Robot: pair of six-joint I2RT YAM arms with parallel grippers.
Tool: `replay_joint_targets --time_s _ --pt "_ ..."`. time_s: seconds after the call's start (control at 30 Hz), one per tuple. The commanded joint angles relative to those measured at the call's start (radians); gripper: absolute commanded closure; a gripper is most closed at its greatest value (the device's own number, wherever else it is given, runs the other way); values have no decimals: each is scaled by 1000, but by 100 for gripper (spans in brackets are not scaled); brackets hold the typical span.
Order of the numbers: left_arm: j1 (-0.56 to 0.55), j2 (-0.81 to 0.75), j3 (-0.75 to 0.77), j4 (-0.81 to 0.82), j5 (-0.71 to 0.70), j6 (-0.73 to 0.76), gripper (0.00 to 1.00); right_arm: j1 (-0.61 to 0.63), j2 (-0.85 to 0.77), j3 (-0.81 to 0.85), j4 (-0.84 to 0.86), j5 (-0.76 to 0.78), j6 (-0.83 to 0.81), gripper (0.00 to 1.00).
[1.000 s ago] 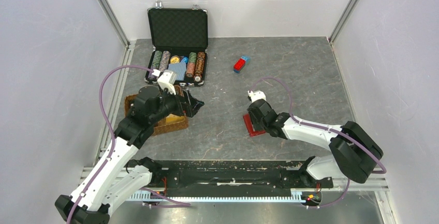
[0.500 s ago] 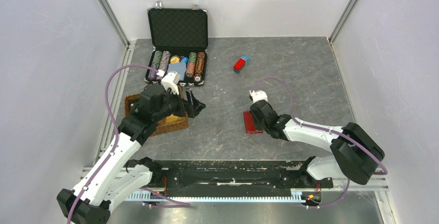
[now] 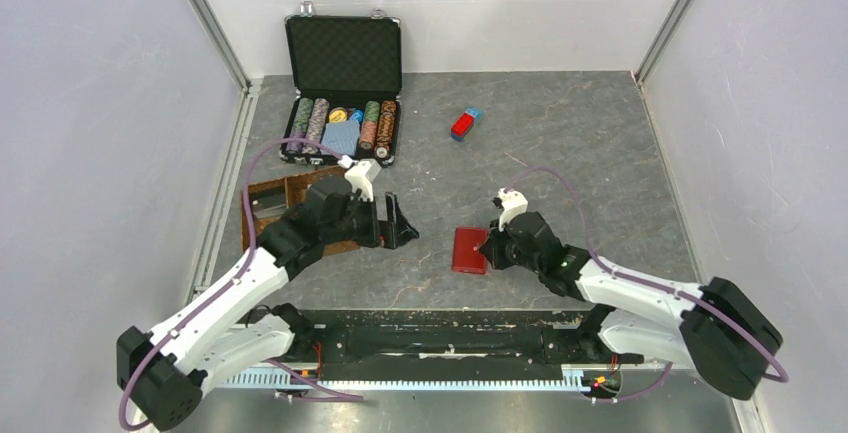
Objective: Take the credit cards out of the card holder
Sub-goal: Open the card holder at the center of the board.
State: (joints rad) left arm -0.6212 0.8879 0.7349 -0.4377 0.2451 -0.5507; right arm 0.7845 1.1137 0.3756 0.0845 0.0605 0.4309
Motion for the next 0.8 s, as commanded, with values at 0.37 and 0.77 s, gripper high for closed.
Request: replay_joint_targets --time_s 0.37,0.77 --pt "-205 225 -18 216 -79 -116 2 7 -243 -145 279 -139 164 100" --pt "-271 371 6 288 -79 -118 1 7 -343 -191 363 -136 220 100"
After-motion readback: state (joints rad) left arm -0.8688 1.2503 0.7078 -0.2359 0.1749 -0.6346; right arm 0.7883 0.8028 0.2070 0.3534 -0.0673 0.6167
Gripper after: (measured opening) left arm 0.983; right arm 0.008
